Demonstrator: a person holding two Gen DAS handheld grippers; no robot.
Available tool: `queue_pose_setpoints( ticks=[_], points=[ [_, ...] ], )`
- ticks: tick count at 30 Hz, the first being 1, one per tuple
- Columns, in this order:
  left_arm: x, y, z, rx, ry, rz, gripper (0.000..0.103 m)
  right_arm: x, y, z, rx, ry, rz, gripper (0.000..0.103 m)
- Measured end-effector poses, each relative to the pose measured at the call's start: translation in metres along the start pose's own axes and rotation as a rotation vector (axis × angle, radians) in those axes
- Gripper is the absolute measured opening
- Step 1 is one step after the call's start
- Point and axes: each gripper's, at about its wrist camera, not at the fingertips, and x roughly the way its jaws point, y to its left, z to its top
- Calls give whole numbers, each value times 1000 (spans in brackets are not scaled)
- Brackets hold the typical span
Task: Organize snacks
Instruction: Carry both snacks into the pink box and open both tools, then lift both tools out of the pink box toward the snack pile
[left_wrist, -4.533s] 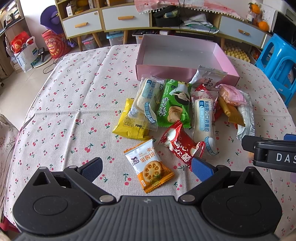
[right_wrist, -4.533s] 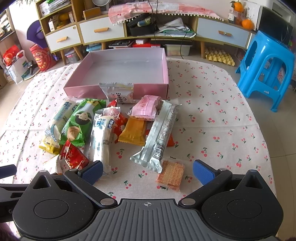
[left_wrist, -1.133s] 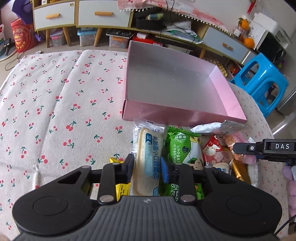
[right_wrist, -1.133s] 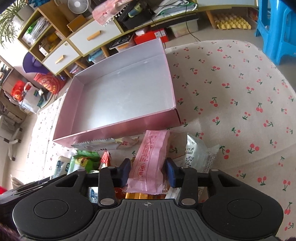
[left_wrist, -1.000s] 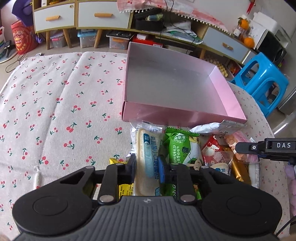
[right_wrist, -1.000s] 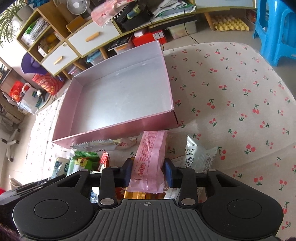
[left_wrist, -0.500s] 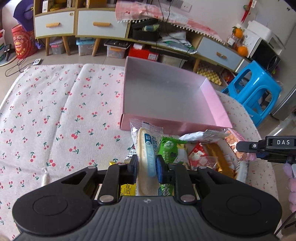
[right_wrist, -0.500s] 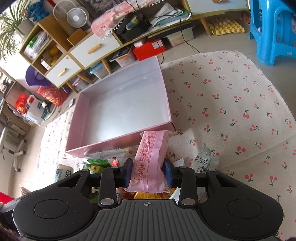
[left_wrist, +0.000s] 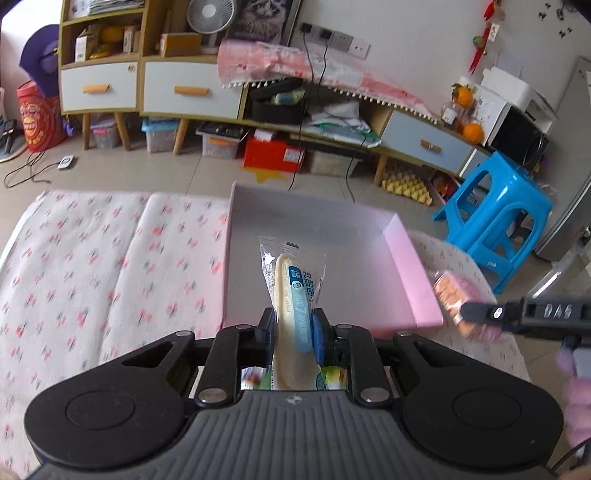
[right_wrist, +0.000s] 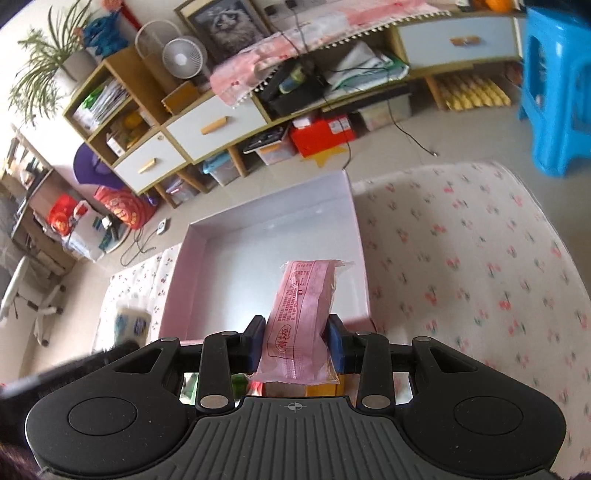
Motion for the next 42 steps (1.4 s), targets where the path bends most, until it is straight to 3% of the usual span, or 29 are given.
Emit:
queue_pose_setpoints(
  ticks=[7,14,24,30,33,37,42],
  points=[
    [45,6,20,38,-33,13,18,42,-11,14,-33,-9,37,35],
    [73,13,19,69,-46,40,18,69,-23,17,-40,10,35,35],
    [82,13,13,175,-15,169,19,89,-17,14,-102,28,-2,35],
    [80,12,11,194,-15,175,20,90,-14,14,-126,26,-12,36],
    [81,12,12,192,-19,166,24,87,-13,15,-124,20,-9,41],
    [73,10,13,177,-24,145,46,76,-13,19,-85,10,17,65],
    [52,5,10,133,-40,122,68,53,-5,19,-91,-5,14,71]
  ],
)
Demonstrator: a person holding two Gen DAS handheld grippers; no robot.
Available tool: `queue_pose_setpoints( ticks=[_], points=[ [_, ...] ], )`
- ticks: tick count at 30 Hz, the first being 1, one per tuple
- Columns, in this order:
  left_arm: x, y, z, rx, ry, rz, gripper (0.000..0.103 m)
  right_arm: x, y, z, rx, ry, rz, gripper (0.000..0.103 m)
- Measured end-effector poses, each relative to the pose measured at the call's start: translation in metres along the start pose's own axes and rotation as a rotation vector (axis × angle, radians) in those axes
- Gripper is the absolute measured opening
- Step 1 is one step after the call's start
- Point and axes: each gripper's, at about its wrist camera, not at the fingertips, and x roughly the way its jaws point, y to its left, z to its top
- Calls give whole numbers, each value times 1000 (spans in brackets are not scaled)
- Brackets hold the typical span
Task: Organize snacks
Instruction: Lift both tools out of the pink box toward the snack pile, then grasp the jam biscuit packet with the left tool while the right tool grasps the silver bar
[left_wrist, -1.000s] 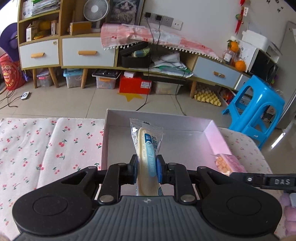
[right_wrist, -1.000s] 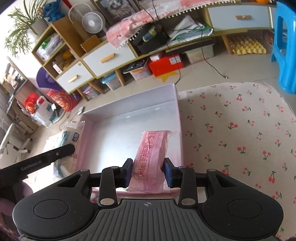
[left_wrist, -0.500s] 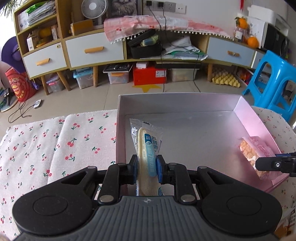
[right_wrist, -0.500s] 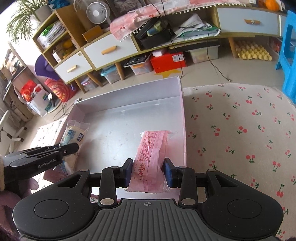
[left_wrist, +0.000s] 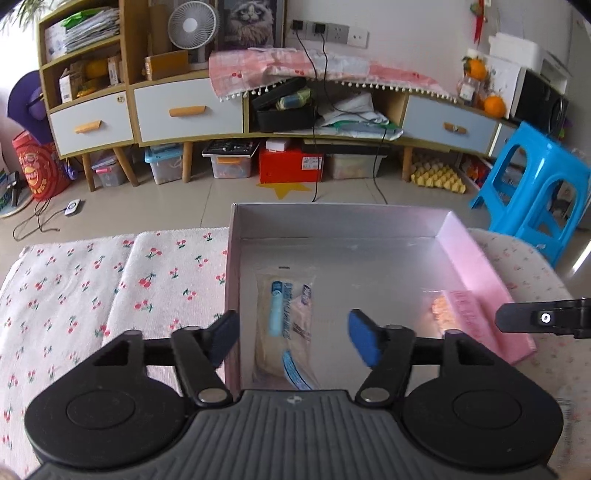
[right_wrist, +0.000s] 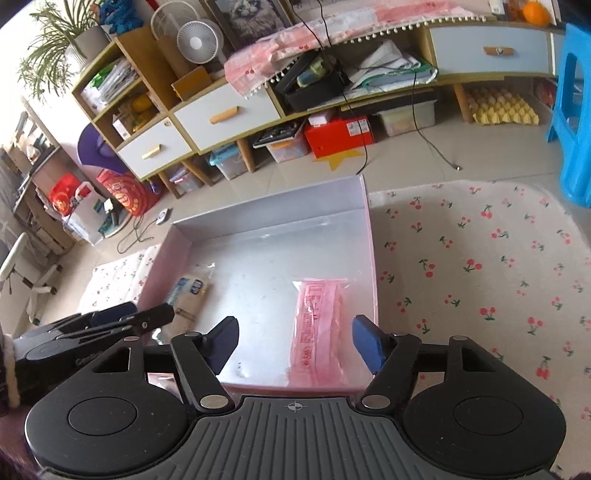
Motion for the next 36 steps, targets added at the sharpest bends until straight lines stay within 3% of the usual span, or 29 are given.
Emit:
queue_pose_setpoints(
  ticks=[5,13,16,26,36],
  points=[
    [-26,-5,-7,-3,5,-7,89,-29,10,-6,5,-32,2,83],
    [-55,-6,-23,-16,38,-22,102,-58,21,-32,8,-19,-43,86],
    [-64,-6,-30,-14,49,-22,102,-66,23,-44,10,-9,-59,90],
    [-83,-3,-61,-40,81,-37,103,-84,24,-78,-10,-36,-97,91],
    [-84,14,-90,-35,89,-53,103,-79,12,-106,-34,8,-130,91]
  ],
)
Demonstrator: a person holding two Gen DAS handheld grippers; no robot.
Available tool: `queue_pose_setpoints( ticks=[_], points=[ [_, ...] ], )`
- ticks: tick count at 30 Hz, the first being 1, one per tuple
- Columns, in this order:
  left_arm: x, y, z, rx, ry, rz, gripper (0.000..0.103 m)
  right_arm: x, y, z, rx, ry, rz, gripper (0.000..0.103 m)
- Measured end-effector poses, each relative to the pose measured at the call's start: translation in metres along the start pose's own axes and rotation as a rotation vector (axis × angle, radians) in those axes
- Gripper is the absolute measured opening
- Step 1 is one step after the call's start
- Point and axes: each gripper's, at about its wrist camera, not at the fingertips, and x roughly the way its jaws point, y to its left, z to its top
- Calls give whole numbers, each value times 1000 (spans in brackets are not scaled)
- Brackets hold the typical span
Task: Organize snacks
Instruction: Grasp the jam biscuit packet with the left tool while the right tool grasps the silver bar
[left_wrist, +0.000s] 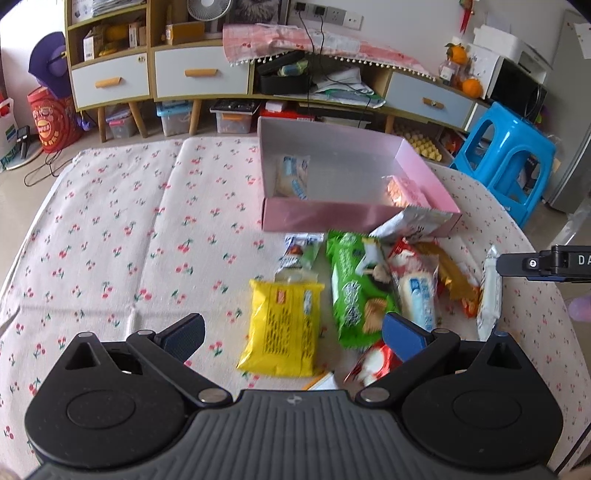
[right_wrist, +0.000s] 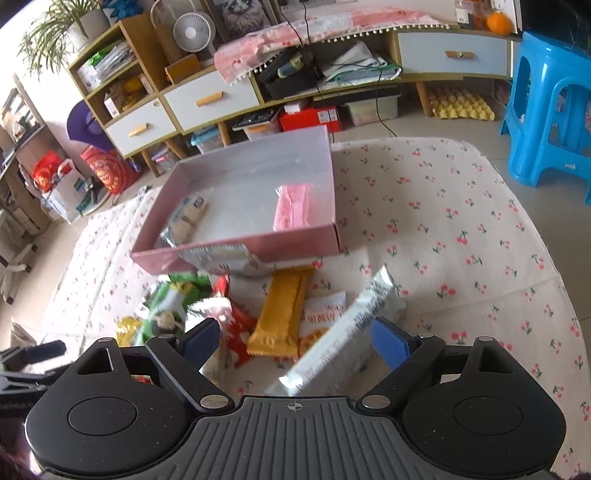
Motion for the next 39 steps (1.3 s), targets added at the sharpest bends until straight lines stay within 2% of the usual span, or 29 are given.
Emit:
queue_pose_setpoints(
  ticks=[8,14,17,22,27,30,33,39],
  points=[
    [0,3,-30,28,55,-52,102,8,-6,-23,-70,52,-39,91],
    [7,-7,-45,0,127,-58,98,16,-16,-28,-3,107,-15,91],
    [12,-13,-50,9,142,-36,97,20,-17,-27,19,111,-10,91],
    [13,-17,-56,96,161,14,94,25,-16,-25,14,104,-34,91],
    [6,-1,-56,85,166,66,94,24,-25,-24,24,121,-86,91],
    [1,8,-58,57,167,81,91,21,-28,-23,22,115,-115,91],
    [-4,12,-60,5,173,46,89,20,-29,-22,35,107,-111,91],
    [-5,2,-62,-11,165,40,73,25,-33,-17,107,106,-89,89]
  ],
)
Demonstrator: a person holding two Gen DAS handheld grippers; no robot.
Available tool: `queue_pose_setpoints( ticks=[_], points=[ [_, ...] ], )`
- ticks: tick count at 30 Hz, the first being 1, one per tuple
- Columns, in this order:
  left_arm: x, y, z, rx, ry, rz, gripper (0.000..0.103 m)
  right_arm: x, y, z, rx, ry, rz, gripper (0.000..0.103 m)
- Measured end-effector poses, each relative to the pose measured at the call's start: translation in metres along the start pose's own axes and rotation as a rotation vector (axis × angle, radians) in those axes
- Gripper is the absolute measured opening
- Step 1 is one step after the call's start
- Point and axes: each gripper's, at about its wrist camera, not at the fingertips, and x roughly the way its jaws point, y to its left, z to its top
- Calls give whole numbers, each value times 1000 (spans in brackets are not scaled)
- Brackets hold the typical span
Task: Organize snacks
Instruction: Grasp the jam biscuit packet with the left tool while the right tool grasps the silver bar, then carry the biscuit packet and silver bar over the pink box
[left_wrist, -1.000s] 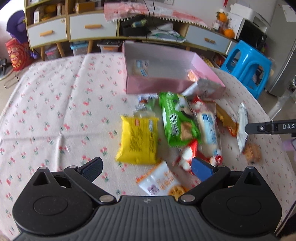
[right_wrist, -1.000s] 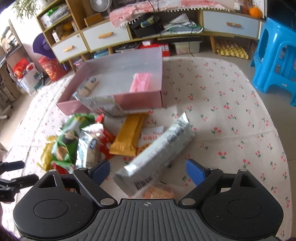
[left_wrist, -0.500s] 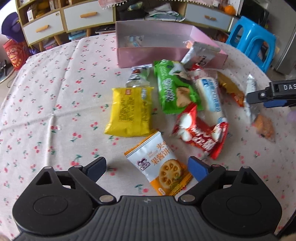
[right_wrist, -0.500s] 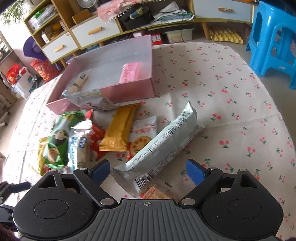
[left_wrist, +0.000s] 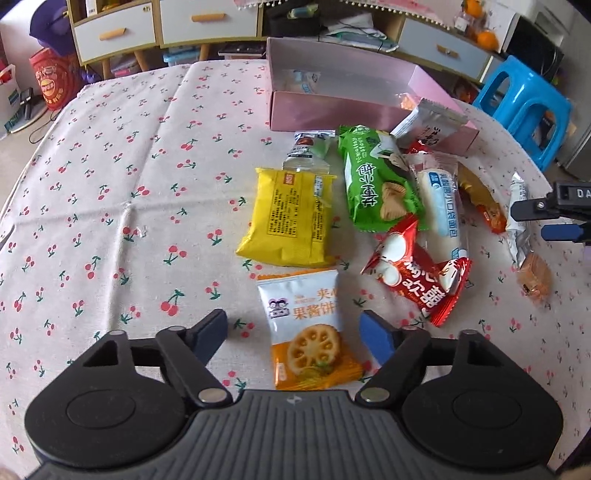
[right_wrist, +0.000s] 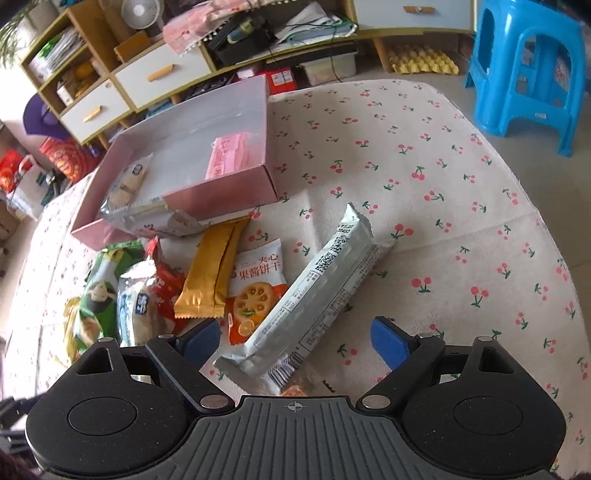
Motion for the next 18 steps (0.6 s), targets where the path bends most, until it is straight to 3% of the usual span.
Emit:
queue_pose_setpoints(
  ticks=[2,5,12,15,18],
  points=[
    [1,-1,2,-14,0,-5,69,2,-1,1,15,2,1,88],
    [1,2,4,-32,-4,5,59,7,-4,1,37,13,4,75],
    [1,2,5,-27,-5,30,49,11,-3,0,33,12,-7,49],
    [0,3,6,-22,-5,38,39,10,-2,0,37,15,-11,43],
    [0,3,7,-28,-1,31,37,9,-2,0,36,23,-5,38]
  ],
)
